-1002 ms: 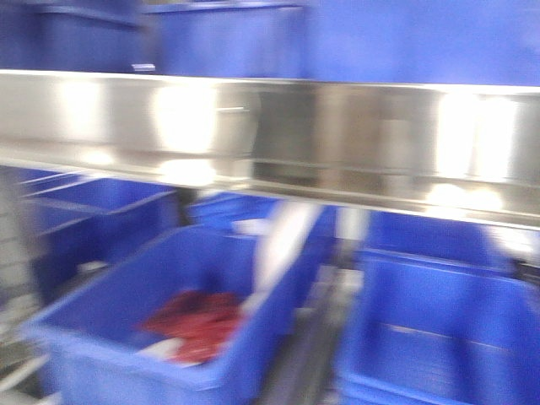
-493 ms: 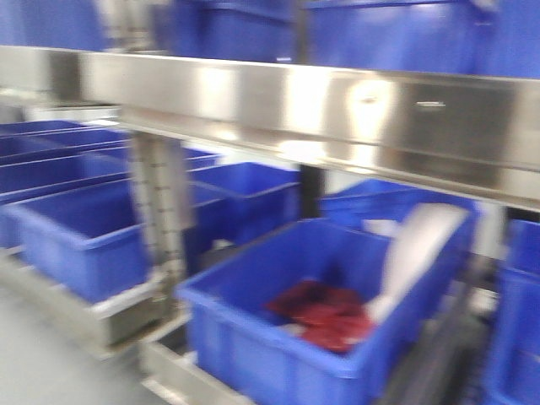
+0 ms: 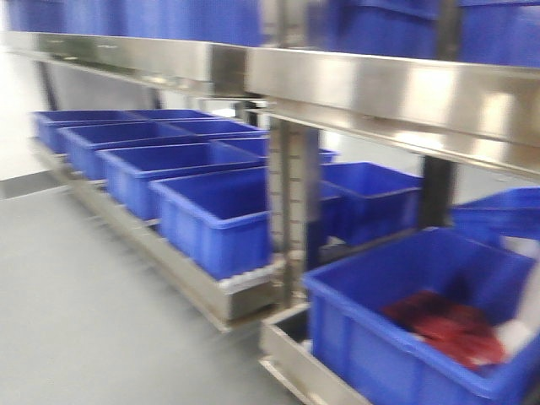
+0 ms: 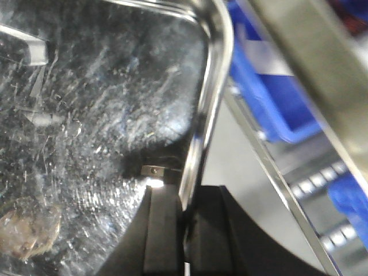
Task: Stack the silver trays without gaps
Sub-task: 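Hold the tray with both grippers while driving away from the shelf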
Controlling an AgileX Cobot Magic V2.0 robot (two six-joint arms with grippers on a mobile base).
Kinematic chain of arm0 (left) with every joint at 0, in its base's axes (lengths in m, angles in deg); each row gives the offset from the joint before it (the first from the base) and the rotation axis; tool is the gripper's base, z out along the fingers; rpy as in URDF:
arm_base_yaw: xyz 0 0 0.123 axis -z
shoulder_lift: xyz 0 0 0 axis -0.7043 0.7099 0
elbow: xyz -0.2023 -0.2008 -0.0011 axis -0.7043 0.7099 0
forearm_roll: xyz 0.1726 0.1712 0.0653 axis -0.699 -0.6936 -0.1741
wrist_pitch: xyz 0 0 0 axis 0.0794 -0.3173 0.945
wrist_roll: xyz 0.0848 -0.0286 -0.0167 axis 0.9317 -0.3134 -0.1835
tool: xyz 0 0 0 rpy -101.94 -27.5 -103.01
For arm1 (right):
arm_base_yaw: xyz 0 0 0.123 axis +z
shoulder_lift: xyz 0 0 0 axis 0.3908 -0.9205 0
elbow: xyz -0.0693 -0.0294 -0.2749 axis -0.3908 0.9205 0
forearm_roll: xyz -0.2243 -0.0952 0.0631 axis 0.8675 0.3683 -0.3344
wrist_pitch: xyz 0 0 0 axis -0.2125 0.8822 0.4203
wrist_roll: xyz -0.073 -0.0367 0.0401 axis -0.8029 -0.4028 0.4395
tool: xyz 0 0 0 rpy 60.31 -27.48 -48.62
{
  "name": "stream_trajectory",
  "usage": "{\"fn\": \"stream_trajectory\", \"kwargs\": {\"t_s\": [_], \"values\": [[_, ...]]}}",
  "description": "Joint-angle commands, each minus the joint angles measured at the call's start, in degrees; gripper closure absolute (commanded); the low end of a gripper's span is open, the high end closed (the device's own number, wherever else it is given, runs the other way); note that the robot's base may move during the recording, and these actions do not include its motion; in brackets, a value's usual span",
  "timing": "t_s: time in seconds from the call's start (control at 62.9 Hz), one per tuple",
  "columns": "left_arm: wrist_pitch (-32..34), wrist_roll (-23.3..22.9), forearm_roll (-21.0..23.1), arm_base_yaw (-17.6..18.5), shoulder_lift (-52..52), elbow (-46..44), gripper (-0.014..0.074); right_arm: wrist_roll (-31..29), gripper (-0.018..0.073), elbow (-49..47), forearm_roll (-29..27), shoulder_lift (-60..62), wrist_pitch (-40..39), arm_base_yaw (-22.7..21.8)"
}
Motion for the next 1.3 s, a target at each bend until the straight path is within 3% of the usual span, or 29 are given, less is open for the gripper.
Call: {"fn": "stream_trajectory", "kwargs": {"t_s": [0.0,0.955,1.289], "values": [[-3.74,0.78,-2.98,0.03,-2.31,-1.32,0.0644,-1.42,0.0501,-1.69,1.47,2.18,-2.55,-0.06],[-3.60,0.78,-1.47,0.03,-2.31,-1.32,0.0643,-1.42,0.0501,-1.69,1.47,2.18,-2.55,-0.06],[-3.30,0.78,-1.58,0.03,-2.31,-5.53,0.0643,-1.42,0.0501,-1.69,1.47,2.18,-2.55,-0.06]]}}
